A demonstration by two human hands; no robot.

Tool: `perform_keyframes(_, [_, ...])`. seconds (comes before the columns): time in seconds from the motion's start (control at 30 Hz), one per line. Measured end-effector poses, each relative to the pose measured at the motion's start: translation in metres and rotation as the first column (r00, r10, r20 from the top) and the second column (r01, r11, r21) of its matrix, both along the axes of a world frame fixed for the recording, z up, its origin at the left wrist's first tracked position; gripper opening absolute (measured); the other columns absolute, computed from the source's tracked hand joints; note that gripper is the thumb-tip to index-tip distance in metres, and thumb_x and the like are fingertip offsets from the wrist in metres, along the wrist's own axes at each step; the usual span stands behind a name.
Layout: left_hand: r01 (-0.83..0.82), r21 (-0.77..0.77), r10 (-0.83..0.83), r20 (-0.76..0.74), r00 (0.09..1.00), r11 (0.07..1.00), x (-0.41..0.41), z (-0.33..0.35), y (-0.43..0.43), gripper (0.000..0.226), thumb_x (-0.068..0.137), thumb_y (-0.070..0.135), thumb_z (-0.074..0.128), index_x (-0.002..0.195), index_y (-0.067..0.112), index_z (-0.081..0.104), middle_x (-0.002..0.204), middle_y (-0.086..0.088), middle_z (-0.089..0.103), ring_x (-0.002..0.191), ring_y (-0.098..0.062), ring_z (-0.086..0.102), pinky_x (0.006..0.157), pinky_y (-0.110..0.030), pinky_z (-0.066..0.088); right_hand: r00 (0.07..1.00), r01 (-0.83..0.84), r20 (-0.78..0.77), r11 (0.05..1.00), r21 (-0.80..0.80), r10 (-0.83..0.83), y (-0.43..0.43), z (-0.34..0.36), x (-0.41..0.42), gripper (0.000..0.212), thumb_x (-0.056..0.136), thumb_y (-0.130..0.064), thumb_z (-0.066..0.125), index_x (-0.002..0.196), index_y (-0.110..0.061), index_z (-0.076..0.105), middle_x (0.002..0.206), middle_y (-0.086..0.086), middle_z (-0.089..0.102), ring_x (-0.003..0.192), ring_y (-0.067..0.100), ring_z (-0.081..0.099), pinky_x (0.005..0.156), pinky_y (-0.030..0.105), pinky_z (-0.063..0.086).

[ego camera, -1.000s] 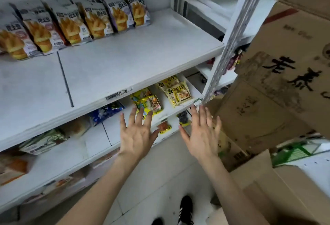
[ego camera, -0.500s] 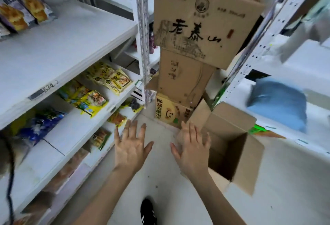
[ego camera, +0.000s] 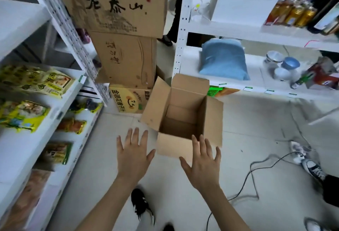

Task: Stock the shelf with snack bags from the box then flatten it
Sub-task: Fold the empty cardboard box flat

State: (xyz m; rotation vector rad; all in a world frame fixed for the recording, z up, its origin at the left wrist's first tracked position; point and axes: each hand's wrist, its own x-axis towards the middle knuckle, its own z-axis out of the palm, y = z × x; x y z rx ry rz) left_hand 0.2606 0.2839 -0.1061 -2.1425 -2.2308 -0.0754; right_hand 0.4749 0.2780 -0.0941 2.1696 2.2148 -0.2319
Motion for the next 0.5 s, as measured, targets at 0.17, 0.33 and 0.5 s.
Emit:
perform_keyframes(0.17, [0.057, -0.076, -0.058, -0.013, 0.998, 0.996, 0.026, -0.037, 0.022, 0.066, 0.076, 0.048, 0.075, 0.129, 0.011, 0.062, 0.132, -0.022, 0.059, 0.124, -0.041, 0.055, 0.098, -0.066, 0.039, 0.993, 0.119, 0.009, 0.988, -0.095, -0.119, -0.004, -0.038, 0.037, 0.081, 0.093, -0.067, 0.015, 0.138, -0.012, 0.055, 0.137, 0.014, 0.059, 0.125, 0.032, 0.057, 0.1, 0.06, 0.041])
perform_keyframes(0.33, [0.045, -0.157, -0.05, -0.028, 0.998, 0.987, 0.035, -0.076, 0.065, 0.07, 0.08, 0.052, 0.07, 0.138, 0.015, 0.054, 0.143, -0.021, 0.051, 0.133, -0.04, 0.046, 0.104, -0.064, 0.033, 0.979, 0.202, 0.025, 0.96, -0.194, -0.201, 0.013, -0.093, 0.067, 0.092, 0.091, -0.068, 0.001, 0.134, -0.011, 0.059, 0.132, 0.014, 0.062, 0.119, 0.031, 0.062, 0.094, 0.059, 0.045])
perform_keyframes(0.5, [0.047, -0.199, -0.064, -0.079, 0.995, 0.979, 0.03, -0.12, 0.121, 0.076, 0.087, 0.058, 0.055, 0.15, 0.019, 0.037, 0.153, -0.019, 0.037, 0.143, -0.037, 0.032, 0.11, -0.06, 0.026, 0.956, 0.292, 0.05, 0.92, -0.262, -0.289, 0.051, -0.151, 0.081, 0.083, 0.089, -0.069, 0.022, 0.137, -0.01, 0.054, 0.134, 0.015, 0.061, 0.12, 0.032, 0.061, 0.097, 0.06, 0.042])
